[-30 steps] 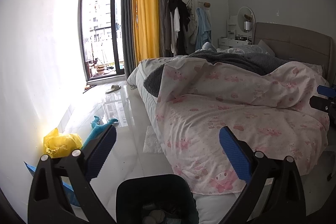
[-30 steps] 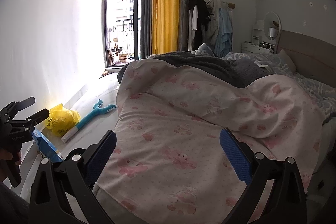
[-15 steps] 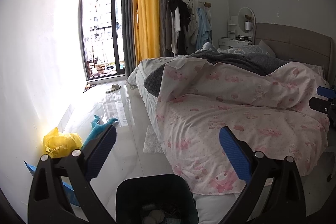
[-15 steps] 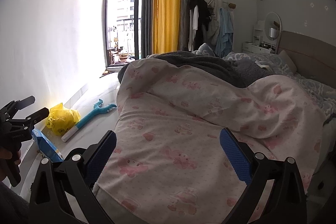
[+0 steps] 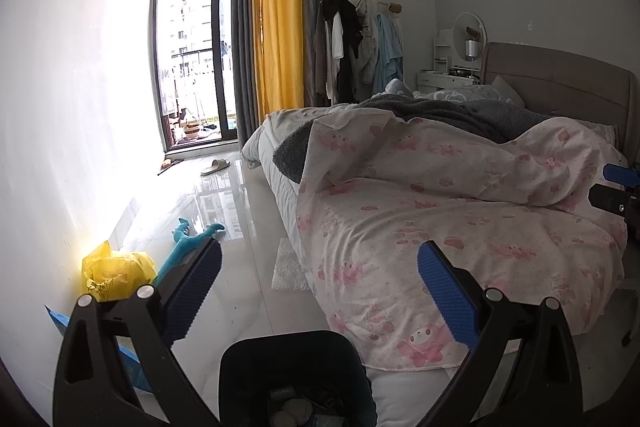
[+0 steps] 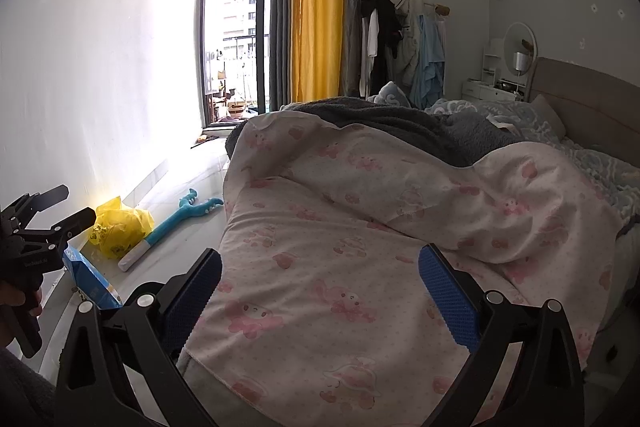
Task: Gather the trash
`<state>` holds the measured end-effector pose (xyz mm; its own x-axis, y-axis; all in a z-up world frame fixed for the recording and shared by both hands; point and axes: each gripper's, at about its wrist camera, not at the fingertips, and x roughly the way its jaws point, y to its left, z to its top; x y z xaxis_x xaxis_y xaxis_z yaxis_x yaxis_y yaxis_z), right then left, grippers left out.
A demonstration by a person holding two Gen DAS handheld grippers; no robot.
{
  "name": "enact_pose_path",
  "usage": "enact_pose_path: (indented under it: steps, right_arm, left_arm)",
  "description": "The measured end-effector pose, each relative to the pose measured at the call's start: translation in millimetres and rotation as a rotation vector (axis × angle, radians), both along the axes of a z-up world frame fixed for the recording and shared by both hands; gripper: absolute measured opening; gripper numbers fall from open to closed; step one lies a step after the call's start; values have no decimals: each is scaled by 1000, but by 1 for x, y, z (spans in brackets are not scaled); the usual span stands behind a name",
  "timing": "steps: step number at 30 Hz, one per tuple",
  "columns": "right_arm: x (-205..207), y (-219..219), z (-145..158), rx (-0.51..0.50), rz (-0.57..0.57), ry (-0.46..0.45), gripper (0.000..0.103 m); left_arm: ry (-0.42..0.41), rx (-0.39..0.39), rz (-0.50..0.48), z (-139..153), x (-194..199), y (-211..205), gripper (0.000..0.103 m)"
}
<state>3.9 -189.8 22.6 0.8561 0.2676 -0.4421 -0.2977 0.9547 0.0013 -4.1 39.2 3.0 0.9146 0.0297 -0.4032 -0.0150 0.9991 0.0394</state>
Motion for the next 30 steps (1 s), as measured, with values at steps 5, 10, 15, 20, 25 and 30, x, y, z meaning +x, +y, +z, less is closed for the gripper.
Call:
enact_pose_path:
  steps: [5, 10, 15, 20, 25, 30]
  right_arm:
    - [0, 0, 0, 1, -1, 0, 100]
    - [1, 1, -1, 3, 5, 8, 100]
    - [1, 1, -2, 5, 4, 7, 100]
    - [0, 4, -3, 2, 3, 8, 100]
    - [1, 4, -3, 3, 3, 9, 100]
    - [0, 4, -2, 3, 2, 8, 100]
  left_arm:
    - [2, -5, 4, -1, 0, 1, 100]
    - [8, -5, 2, -2, 1, 1, 100]
    - [6, -5, 4, -3, 1, 1, 100]
    - [6, -5, 4, -3, 1, 1, 100]
    - [7, -2, 11, -5, 1, 1, 100]
    - [11, -4, 19, -7, 1, 2, 100]
